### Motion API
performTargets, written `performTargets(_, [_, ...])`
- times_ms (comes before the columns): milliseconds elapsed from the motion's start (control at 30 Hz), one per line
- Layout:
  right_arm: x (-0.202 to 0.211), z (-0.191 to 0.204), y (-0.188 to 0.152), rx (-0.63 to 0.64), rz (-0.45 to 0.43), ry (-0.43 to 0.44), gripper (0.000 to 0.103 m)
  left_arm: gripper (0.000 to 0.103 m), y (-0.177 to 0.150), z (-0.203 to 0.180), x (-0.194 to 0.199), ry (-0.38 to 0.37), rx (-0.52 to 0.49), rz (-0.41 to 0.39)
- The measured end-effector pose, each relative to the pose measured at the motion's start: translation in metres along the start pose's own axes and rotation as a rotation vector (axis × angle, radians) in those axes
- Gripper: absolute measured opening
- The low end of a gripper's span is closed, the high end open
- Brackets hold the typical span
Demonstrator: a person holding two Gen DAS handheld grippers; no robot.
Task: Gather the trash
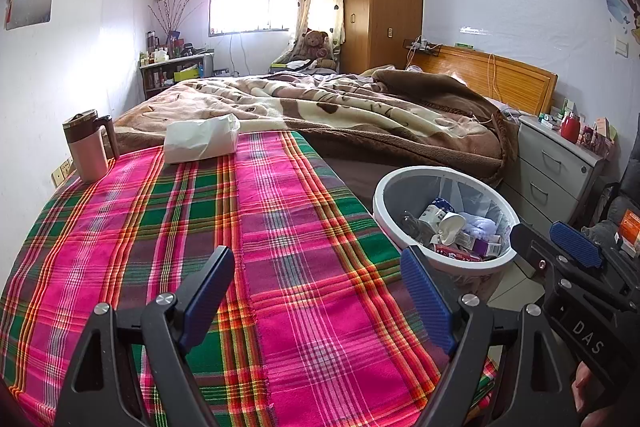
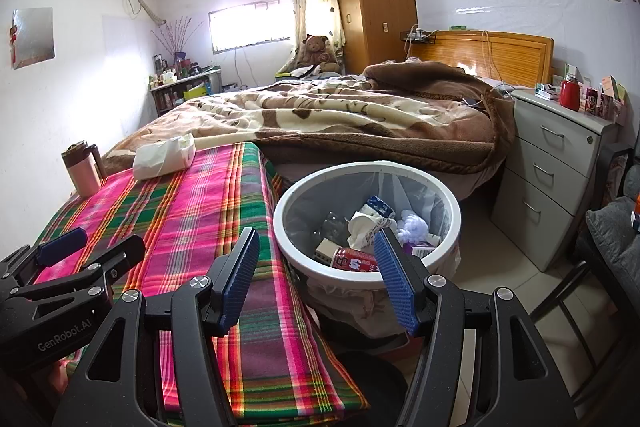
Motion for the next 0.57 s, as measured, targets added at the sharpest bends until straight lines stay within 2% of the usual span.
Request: performTargets(567, [0.0006, 0.0003, -0.0006, 0.0, 0.001, 0.001, 0.061, 0.086, -0.0004, -0.0002, 0.0012, -0.001, 0.002, -0.002])
Point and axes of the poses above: each gripper's, at about its wrist camera, not at the fingertips, and x roughly against the way its jaws point, z to its left, y to its top, the point moved 10 cm from there along -x, roughly the way its jaws point, and after that the axes turned 14 degrees about x, right-handed, at the moved point
